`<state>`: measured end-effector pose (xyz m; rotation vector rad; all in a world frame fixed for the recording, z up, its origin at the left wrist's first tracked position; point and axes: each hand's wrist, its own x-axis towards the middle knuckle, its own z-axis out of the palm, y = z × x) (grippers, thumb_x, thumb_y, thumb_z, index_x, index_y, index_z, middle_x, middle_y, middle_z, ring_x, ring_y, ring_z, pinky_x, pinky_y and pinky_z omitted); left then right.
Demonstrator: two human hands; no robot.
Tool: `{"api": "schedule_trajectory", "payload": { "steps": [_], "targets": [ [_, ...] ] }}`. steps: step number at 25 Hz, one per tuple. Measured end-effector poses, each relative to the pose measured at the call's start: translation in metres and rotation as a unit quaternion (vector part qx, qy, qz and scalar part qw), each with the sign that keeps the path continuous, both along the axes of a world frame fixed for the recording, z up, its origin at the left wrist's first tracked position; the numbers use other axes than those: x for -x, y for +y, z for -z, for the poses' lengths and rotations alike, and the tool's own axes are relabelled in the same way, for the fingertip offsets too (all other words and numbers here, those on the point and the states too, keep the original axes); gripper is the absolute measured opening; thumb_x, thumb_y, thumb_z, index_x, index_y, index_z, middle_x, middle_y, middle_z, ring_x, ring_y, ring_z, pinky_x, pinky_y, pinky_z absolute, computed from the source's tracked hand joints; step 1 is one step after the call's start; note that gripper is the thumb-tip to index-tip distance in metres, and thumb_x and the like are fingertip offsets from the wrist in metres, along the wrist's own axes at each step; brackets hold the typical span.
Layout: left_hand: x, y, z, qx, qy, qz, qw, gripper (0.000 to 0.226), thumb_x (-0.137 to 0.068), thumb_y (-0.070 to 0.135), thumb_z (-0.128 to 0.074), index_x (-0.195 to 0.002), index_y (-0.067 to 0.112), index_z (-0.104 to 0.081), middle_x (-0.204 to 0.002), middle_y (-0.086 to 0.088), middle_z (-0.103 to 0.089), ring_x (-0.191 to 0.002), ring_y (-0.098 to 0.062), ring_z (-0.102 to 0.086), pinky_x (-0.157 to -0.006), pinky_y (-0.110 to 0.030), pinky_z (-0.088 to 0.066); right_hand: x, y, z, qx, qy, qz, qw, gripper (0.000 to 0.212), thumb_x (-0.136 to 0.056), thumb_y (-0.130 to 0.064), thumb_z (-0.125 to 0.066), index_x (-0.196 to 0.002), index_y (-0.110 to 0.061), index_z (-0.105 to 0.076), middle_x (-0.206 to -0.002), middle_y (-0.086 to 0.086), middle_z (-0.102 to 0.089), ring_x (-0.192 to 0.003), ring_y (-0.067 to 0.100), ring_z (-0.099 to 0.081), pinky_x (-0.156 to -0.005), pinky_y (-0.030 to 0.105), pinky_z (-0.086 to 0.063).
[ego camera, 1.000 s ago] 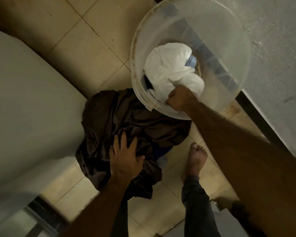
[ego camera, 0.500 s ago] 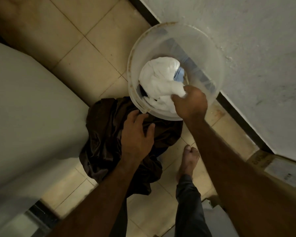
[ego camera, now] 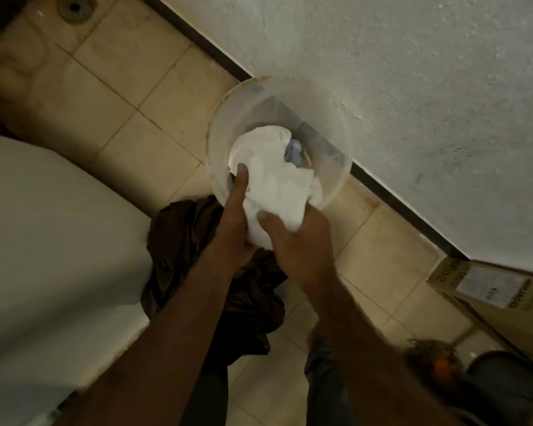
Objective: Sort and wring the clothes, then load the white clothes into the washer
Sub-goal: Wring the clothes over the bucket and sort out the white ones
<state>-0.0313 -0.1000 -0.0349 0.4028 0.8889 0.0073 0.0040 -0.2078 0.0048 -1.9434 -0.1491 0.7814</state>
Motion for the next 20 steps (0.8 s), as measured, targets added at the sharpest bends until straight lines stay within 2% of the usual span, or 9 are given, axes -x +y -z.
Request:
{"api": "schedule_trajectory", "payload": {
  "steps": [3,5,7,11,13,15,17,19,20],
  "targets": [
    [-0.012,-0.023,0.0,-0.052,0.061,0.029,0.996,0.044,-0.101,0.043,-0.05,-0.133,0.014,-0.06,-0.119,-0.006,-0.073,-0.114,-0.023,-0.068,-0.089,-0.031,-0.057,0.002,-0.025,0.006,0.038,0.129,0.116,0.984,0.067,-0.083,-0.081,-0.045,-0.125,-0.033,-0.065,-0.113,-0.011,-0.073,-0.105,0.008,-0.069,-0.096,0.038,-0.058],
    [-0.018,-0.043,0.0,-0.094,0.103,0.101,0.985,0.049,-0.096,0.038,-0.058,-0.135,0.009,-0.058,-0.113,-0.005,-0.071,-0.112,-0.025,-0.065,-0.087,-0.032,-0.054,-0.002,-0.041,0.016,0.096,0.087,0.162,0.978,0.061,-0.09,-0.073,-0.046,-0.126,-0.027,-0.063,-0.114,-0.007,-0.069,-0.108,0.013,-0.067,-0.096,0.037,-0.056],
    [-0.022,-0.069,-0.001,-0.1,0.138,0.183,0.968,0.045,-0.1,0.029,-0.052,-0.135,0.002,-0.054,-0.099,-0.004,-0.066,-0.092,-0.022,-0.064,-0.078,-0.035,-0.053,-0.01,-0.062,0.024,0.118,0.066,0.19,0.972,0.059,-0.09,-0.055,-0.064,-0.136,-0.02,-0.052,-0.127,-0.002,-0.06,-0.118,0.016,-0.06,-0.102,0.036,-0.052],
    [-0.034,-0.126,0.0,-0.045,0.16,0.222,0.961,0.043,-0.103,0.031,-0.047,-0.134,0.003,-0.056,-0.096,-0.005,-0.066,-0.082,-0.019,-0.06,-0.075,-0.035,-0.052,-0.028,-0.114,0.042,0.076,0.151,0.175,0.97,0.077,-0.09,-0.037,-0.07,-0.155,-0.021,-0.031,-0.151,0.0,-0.046,-0.136,0.016,-0.047,-0.112,0.028,-0.038],
    [-0.042,-0.151,0.019,-0.108,0.2,0.256,0.94,0.043,-0.101,0.035,-0.048,-0.13,0.004,-0.059,-0.114,-0.014,-0.068,-0.087,-0.021,-0.061,-0.086,-0.04,-0.053,-0.029,-0.144,0.048,0.081,0.159,0.201,0.963,0.058,-0.091,-0.038,-0.069,-0.144,-0.022,-0.051,-0.138,0.0,-0.061,-0.125,0.016,-0.059,-0.11,0.035,-0.046],
    [-0.052,-0.178,0.036,-0.225,0.228,0.33,0.888,0.04,-0.102,0.036,-0.046,-0.125,0.008,-0.062,-0.124,-0.015,-0.066,-0.099,-0.024,-0.062,-0.095,-0.04,-0.049,-0.029,-0.169,0.053,0.095,0.121,0.248,0.956,0.041,-0.093,-0.034,-0.069,-0.13,-0.016,-0.066,-0.124,0.001,-0.071,-0.113,0.017,-0.067,-0.103,0.041,-0.054],
    [-0.059,-0.208,0.05,-0.287,0.23,0.314,0.875,0.037,-0.106,0.034,-0.038,-0.129,0.013,-0.059,-0.129,-0.01,-0.064,-0.117,-0.026,-0.06,-0.101,-0.03,-0.04,-0.033,-0.193,0.056,0.103,0.094,0.276,0.951,0.032,-0.095,-0.029,-0.069,-0.123,-0.015,-0.071,-0.117,0.0,-0.073,-0.107,0.014,-0.069,-0.097,0.034,-0.056],
    [-0.062,-0.235,0.054,-0.34,0.217,0.36,0.841,0.037,-0.107,0.028,-0.035,-0.134,0.009,-0.053,-0.13,-0.014,-0.064,-0.119,-0.027,-0.062,-0.102,-0.032,-0.043,-0.04,-0.214,0.056,0.109,0.077,0.3,0.945,0.025,-0.094,-0.029,-0.07,-0.117,-0.019,-0.072,-0.105,-0.006,-0.073,-0.1,0.011,-0.068,-0.085,0.021,-0.055],
    [-0.069,-0.24,0.049,-0.299,0.19,0.332,0.874,0.036,-0.107,0.029,-0.035,-0.132,0.01,-0.052,-0.129,-0.013,-0.065,-0.114,-0.025,-0.065,-0.098,-0.031,-0.048,-0.043,-0.223,0.055,0.114,0.069,0.316,0.939,0.023,-0.092,-0.029,-0.072,-0.114,-0.021,-0.072,-0.099,-0.01,-0.072,-0.098,0.011,-0.069,-0.081,0.019,-0.054]
  ]
}}
